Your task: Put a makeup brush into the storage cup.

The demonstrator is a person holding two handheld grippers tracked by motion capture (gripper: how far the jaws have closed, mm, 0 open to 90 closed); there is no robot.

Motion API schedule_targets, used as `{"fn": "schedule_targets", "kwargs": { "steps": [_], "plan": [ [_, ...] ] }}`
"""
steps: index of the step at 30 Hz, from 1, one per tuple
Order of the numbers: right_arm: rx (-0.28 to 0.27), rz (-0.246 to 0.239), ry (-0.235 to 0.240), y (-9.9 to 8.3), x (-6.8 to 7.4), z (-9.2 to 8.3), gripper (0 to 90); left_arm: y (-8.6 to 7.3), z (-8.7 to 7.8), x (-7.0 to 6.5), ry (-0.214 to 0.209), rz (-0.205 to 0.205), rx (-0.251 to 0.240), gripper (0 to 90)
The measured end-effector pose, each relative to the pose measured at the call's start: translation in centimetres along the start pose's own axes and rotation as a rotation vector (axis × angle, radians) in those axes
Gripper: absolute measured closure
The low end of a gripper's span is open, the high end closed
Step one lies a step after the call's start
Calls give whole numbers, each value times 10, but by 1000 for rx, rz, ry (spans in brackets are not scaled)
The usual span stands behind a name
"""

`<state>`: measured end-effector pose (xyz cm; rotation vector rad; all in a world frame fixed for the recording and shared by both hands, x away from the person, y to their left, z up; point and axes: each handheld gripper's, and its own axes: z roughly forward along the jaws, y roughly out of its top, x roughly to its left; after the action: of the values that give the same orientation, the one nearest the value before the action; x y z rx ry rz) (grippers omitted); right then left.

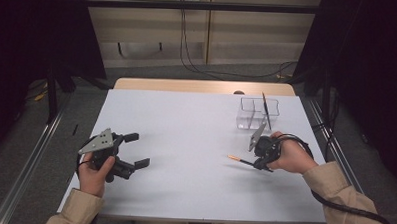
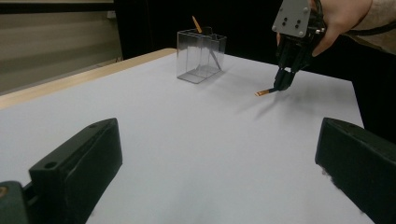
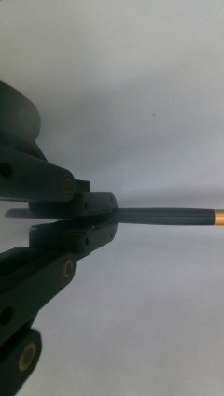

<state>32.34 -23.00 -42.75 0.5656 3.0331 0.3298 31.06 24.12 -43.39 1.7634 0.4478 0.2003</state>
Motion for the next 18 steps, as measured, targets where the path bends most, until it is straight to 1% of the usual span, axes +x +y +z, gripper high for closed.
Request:
{"fn": "schedule_targets", "kwargs": {
  "steps": [5, 9, 10, 12, 13, 16, 18],
  "plan": [
    [-2, -17, 8, 6, 2, 0, 855, -1, 1, 1, -3, -2, 7, 6],
    [-13, -25, 16, 11, 4, 1, 855, -1, 2, 1, -6, -2, 6, 6],
    [-23, -26, 16, 12, 5, 2, 855, -1, 2, 1, -6, -2, 7, 7],
    [-12, -29, 24, 15, 7, 2, 855, -1, 2, 1, -6, -2, 8, 7],
    [-23, -35, 19, 16, 8, 3, 855, -1, 3, 1, -5, -2, 8, 6],
    [-20, -44, 25, 20, 10, 3, 855, -1, 3, 1, -7, -3, 7, 7],
    [-26, -60, 28, 23, 10, 4, 855, -1, 3, 1, -6, -3, 7, 7]
  ]
}}
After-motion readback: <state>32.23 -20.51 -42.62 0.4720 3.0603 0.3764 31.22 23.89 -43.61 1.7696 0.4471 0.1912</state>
